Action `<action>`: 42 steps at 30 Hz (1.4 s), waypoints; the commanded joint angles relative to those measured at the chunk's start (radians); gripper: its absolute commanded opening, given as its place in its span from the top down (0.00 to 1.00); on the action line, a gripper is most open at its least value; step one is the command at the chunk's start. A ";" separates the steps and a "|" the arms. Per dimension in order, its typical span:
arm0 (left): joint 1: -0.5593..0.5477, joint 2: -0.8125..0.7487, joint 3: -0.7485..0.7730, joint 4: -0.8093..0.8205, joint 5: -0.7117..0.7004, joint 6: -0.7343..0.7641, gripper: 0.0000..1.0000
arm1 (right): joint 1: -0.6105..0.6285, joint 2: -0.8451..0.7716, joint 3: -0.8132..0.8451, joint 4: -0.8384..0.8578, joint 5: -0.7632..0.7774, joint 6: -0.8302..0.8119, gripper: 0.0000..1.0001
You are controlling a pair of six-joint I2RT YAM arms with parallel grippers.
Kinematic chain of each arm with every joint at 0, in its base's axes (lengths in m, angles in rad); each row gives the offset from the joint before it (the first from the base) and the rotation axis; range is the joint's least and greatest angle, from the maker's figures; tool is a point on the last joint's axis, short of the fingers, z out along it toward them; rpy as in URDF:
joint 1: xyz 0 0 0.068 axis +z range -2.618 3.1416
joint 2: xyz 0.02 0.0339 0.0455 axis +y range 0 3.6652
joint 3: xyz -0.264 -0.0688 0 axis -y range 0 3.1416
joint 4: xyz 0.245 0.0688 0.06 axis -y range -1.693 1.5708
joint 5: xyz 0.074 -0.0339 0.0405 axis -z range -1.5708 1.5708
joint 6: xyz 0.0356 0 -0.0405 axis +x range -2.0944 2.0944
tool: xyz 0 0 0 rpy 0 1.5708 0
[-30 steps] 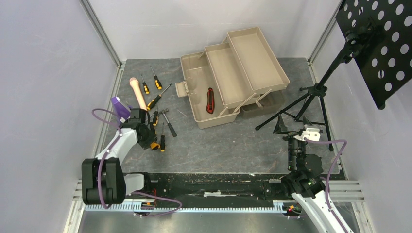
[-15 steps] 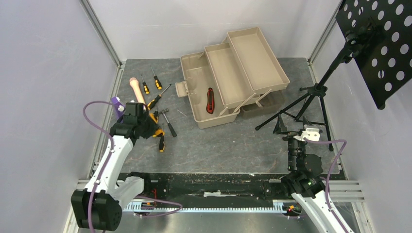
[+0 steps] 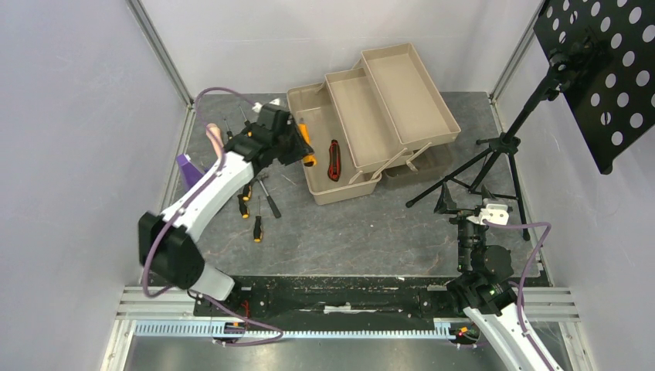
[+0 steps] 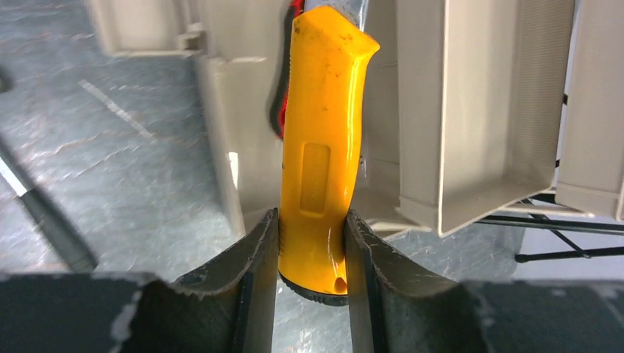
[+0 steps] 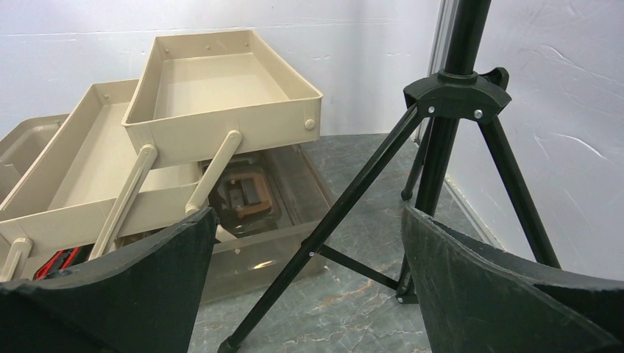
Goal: Pack the tool kit
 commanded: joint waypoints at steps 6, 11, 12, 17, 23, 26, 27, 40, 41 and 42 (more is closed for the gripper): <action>-0.100 0.398 0.337 -0.101 -0.139 0.152 0.97 | 0.008 -0.125 -0.005 0.029 0.013 -0.010 0.02; -0.119 0.538 0.425 -0.156 -0.212 0.212 0.95 | 0.007 -0.128 -0.004 0.029 0.013 -0.011 0.02; -0.121 0.559 0.441 -0.175 -0.224 0.221 0.95 | 0.009 -0.129 -0.005 0.029 0.014 -0.011 0.02; -0.128 0.651 0.487 -0.209 -0.227 0.244 0.92 | 0.009 -0.131 -0.007 0.030 0.016 -0.013 0.02; -0.129 0.723 0.515 -0.211 -0.246 0.231 0.87 | 0.009 -0.133 -0.006 0.029 0.015 -0.013 0.02; -0.130 0.729 0.521 -0.209 -0.234 0.222 0.79 | 0.008 -0.135 -0.007 0.028 0.016 -0.014 0.02; -0.130 0.724 0.520 -0.210 -0.232 0.221 0.75 | 0.009 -0.135 -0.006 0.028 0.016 -0.015 0.02; -0.129 0.509 0.454 -0.204 -0.247 0.196 0.37 | 0.008 -0.134 -0.007 0.029 0.017 -0.016 0.02; -0.128 0.483 0.445 -0.201 -0.244 0.192 0.37 | 0.008 -0.133 -0.006 0.028 0.019 -0.016 0.02; -0.128 0.460 0.430 -0.197 -0.246 0.189 0.37 | 0.009 -0.133 -0.007 0.028 0.019 -0.016 0.02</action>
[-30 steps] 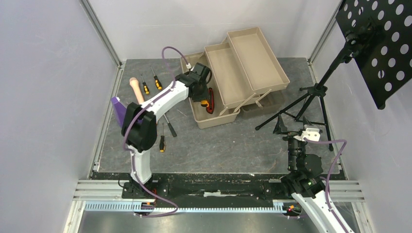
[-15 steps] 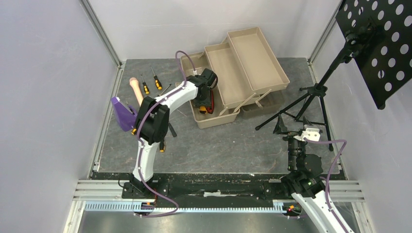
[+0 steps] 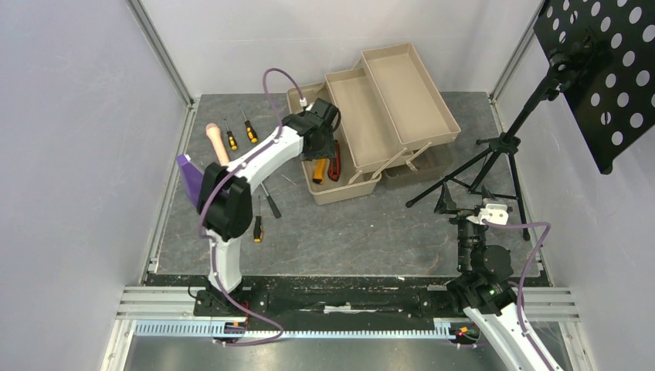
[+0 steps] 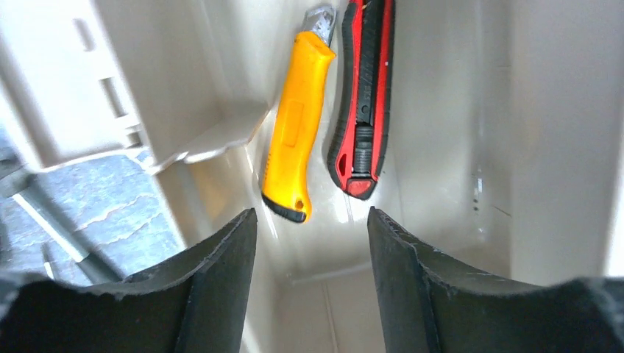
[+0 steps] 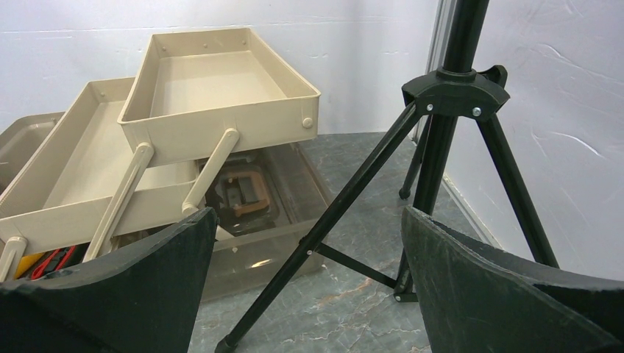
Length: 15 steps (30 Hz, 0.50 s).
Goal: Pack the tool kit
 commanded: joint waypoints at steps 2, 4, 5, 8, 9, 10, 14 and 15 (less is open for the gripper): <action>0.002 -0.194 -0.057 0.019 -0.028 -0.019 0.34 | 0.008 -0.131 -0.003 0.029 0.015 -0.013 0.02; 0.004 -0.260 -0.094 0.019 -0.049 -0.021 0.32 | 0.007 -0.130 -0.004 0.029 0.016 -0.013 0.02; 0.005 -0.287 -0.119 0.019 -0.059 -0.021 0.31 | 0.007 -0.130 -0.004 0.028 0.017 -0.014 0.02; 0.013 -0.383 -0.208 0.018 -0.087 -0.034 0.28 | 0.007 -0.130 -0.003 0.029 0.017 -0.014 0.02; 0.016 -0.417 -0.236 0.017 -0.096 -0.041 0.27 | 0.007 -0.129 -0.003 0.028 0.017 -0.013 0.02; 0.019 -0.446 -0.272 0.016 -0.110 -0.047 0.26 | 0.007 -0.129 -0.003 0.029 0.017 -0.014 0.02; 0.044 -0.573 -0.409 0.017 -0.157 -0.090 0.22 | 0.007 -0.125 -0.004 0.028 0.015 -0.011 0.02; 0.054 -0.596 -0.449 0.022 -0.161 -0.098 0.22 | 0.006 -0.125 -0.003 0.029 0.015 -0.012 0.02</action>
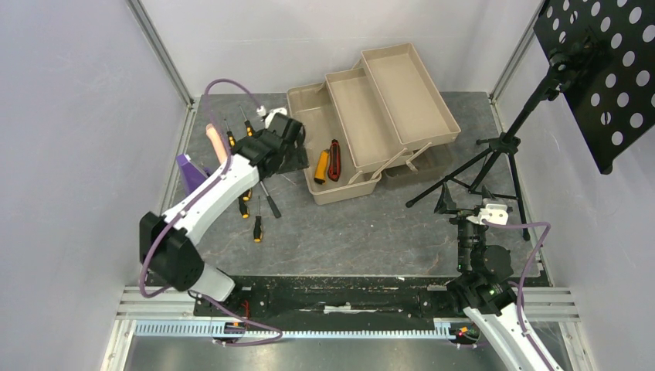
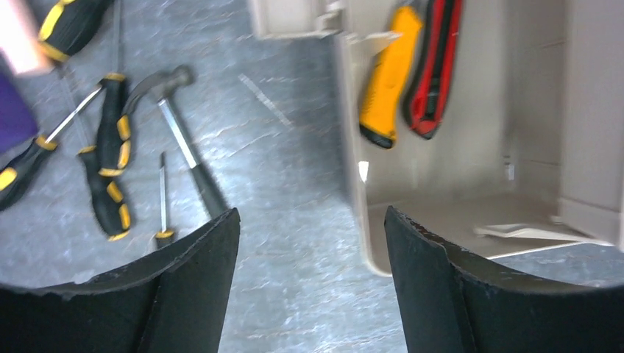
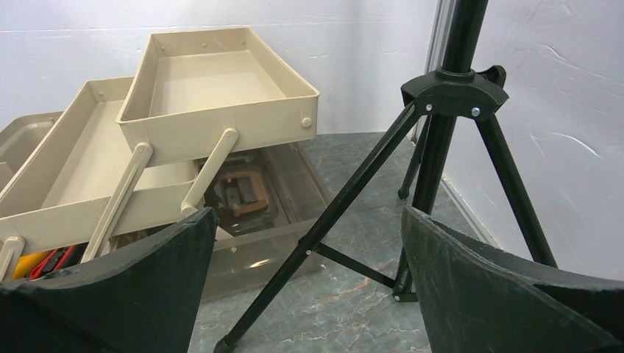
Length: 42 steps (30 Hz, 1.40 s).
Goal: Pack the tool kit
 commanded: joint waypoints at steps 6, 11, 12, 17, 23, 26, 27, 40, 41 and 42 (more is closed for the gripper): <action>0.117 -0.176 -0.308 0.101 -0.064 -0.122 0.30 | 0.007 -0.124 -0.006 0.030 0.009 -0.008 0.02; 0.181 -0.130 -0.383 0.193 -0.027 -0.140 0.38 | 0.007 -0.124 -0.006 0.029 0.009 -0.007 0.02; 0.189 -0.108 -0.384 0.201 -0.026 -0.140 0.39 | 0.007 -0.124 -0.006 0.029 0.009 -0.008 0.02; 0.239 -0.005 -0.396 0.298 -0.016 -0.162 0.46 | 0.007 -0.124 -0.006 0.029 0.012 -0.008 0.02; 0.296 0.126 -0.370 0.355 -0.011 -0.187 0.49 | 0.008 -0.118 -0.006 0.028 0.013 -0.008 0.02; 0.322 0.168 -0.371 0.386 -0.008 -0.198 0.51 | 0.007 -0.120 -0.005 0.026 0.014 -0.008 0.02; 0.329 0.181 -0.369 0.391 0.002 -0.199 0.51 | 0.007 -0.119 -0.006 0.026 0.015 -0.009 0.02; 0.342 0.307 -0.332 0.395 0.101 -0.190 0.81 | 0.007 -0.121 -0.008 0.026 0.017 -0.012 0.02; 0.342 0.299 -0.334 0.395 0.109 -0.190 0.87 | 0.007 -0.122 -0.007 0.025 0.017 -0.012 0.02; 0.341 0.290 -0.339 0.395 0.115 -0.190 0.92 | 0.007 -0.124 -0.008 0.026 0.019 -0.012 0.02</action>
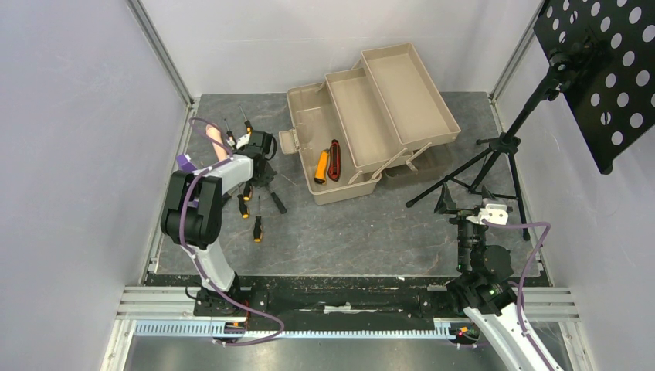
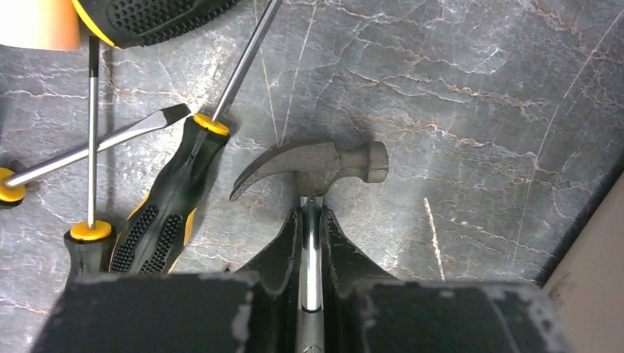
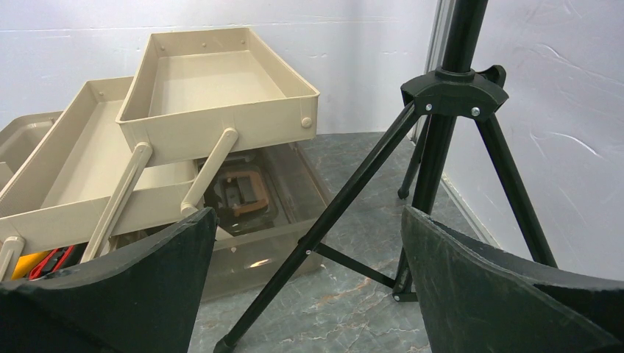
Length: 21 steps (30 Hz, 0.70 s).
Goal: Pack the tool kit
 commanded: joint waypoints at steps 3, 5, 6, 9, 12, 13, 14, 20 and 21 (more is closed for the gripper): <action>-0.001 -0.029 -0.024 0.002 0.097 -0.036 0.98 | 0.008 -0.126 -0.006 0.026 0.019 -0.012 0.02; -0.002 -0.083 -0.032 -0.004 0.115 -0.028 0.98 | 0.007 -0.127 -0.006 0.026 0.019 -0.012 0.02; -0.002 -0.109 -0.035 -0.006 0.125 -0.023 0.98 | 0.007 -0.127 -0.006 0.026 0.019 -0.012 0.01; -0.008 -0.199 -0.041 -0.021 0.141 -0.016 0.98 | 0.007 -0.129 -0.005 0.027 0.017 -0.012 0.02; -0.013 -0.292 -0.041 -0.033 0.154 -0.012 0.98 | 0.007 -0.130 -0.006 0.026 0.016 -0.012 0.02; -0.014 -0.317 -0.041 -0.033 0.159 -0.011 0.98 | 0.007 -0.131 -0.005 0.026 0.015 -0.012 0.02; -0.016 -0.347 -0.039 -0.033 0.166 -0.011 0.98 | 0.007 -0.131 -0.006 0.026 0.016 -0.012 0.02; -0.057 -0.464 0.033 -0.032 0.199 -0.012 0.98 | 0.007 -0.137 -0.005 0.026 0.011 -0.008 0.02; -0.069 -0.468 0.053 -0.029 0.208 -0.014 0.98 | 0.007 -0.138 -0.005 0.026 0.011 -0.009 0.02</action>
